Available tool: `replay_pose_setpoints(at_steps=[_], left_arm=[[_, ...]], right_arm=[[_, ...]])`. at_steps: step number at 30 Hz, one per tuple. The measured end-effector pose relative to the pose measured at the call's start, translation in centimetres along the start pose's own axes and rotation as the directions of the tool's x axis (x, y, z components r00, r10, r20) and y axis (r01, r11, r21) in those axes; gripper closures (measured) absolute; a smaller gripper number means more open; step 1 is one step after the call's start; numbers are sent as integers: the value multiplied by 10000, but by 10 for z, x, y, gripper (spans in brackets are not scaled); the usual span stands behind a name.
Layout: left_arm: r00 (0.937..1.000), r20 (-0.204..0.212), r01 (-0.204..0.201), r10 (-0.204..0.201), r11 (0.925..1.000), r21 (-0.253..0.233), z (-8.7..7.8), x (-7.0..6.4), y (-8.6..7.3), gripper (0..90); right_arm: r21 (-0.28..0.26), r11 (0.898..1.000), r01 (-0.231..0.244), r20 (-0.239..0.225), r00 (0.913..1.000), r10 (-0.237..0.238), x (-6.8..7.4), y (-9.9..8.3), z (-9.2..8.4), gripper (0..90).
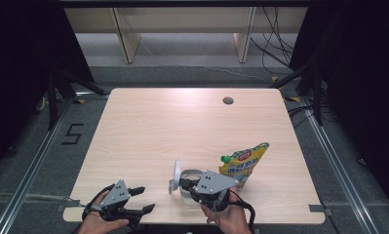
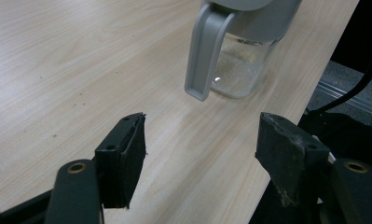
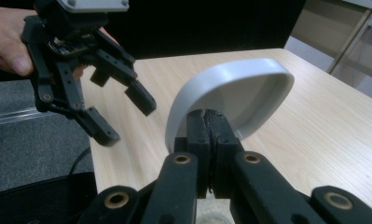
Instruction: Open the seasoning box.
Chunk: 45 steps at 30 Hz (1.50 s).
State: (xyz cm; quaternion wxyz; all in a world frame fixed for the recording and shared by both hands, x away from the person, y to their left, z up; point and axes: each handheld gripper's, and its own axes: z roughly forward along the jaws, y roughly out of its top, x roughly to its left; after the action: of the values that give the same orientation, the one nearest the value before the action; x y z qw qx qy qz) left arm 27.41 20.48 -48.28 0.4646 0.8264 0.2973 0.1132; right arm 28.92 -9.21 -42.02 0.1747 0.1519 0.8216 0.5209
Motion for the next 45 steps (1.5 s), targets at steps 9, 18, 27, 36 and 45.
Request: replay_pose_setpoints(at_steps=[9, 18, 27, 36, 45], left_arm=[[9998, -120, 146, -145, 9999, 37, 1, 3, -3, 322], [9998, -192, 82, -82, 10000, 8, 0, 5, -3, 319], [9996, -208, 210, -208, 9997, 97, 3, 3, -4, 307], [9995, -320, 92, -86, 9998, 196, 3, 5, -4, 307], [9998, -135, 144, -140, 9996, 258, 5, 3, -5, 304]], right_arm=[[41, 10000, 41, -101, 9999, -40, 6, 4, 8, 888], [-144, 9991, -410, 314, 9986, 415, -10, -14, -32, 830], [-129, 9926, -1208, 1029, 9872, 1215, -27, -51, -92, 714], [674, 9822, -1754, 1634, 9731, 1626, -41, -82, -122, 561], [1174, 9477, -2969, 2327, 9359, 2644, -67, -115, -135, 309]])
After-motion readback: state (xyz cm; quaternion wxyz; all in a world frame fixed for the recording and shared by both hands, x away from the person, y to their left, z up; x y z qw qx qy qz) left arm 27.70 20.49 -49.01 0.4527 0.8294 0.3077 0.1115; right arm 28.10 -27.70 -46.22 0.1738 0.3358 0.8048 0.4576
